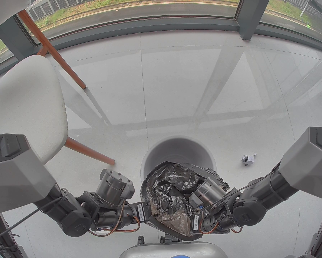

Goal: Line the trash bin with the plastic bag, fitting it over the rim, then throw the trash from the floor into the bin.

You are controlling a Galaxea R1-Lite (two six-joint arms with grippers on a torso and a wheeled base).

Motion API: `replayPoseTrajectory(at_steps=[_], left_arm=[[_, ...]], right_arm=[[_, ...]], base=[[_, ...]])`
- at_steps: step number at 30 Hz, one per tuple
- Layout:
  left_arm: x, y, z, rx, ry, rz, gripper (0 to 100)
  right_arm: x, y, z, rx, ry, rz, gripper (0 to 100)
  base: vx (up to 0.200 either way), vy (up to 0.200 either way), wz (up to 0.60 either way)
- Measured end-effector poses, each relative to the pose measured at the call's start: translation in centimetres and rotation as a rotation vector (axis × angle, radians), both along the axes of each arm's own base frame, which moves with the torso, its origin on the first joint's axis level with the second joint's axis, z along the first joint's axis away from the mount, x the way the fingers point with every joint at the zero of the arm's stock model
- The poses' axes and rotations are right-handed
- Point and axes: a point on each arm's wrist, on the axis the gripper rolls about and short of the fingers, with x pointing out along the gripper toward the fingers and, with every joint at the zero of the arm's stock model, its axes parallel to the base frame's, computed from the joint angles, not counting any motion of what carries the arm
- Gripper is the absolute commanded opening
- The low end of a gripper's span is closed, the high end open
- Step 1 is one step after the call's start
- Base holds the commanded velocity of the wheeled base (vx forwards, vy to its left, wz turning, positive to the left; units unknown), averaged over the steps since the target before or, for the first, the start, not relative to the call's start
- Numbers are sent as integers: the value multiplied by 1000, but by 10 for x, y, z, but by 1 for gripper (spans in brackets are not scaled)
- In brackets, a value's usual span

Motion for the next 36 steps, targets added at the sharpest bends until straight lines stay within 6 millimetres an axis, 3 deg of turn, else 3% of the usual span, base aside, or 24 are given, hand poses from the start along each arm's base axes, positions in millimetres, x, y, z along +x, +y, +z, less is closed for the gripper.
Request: replayPoseTrajectory(at_steps=[6,16,24,36], left_arm=[[-4,11,-3,32,7,38,0],[9,14,-4,-18,-96,91,0],[0,16,-16,14,-56,79,0],[-20,26,23,-91,-110,16,0]], right_arm=[[1,0,-1,-3,0,-3,0],[3,2,-3,25,-33,-5,0],[2,1,-4,21,-30,-5,0],[2,0,-5,18,-29,-5,0]], base=[[0,0,0],[0,0,0],[0,0,0],[0,0,0]])
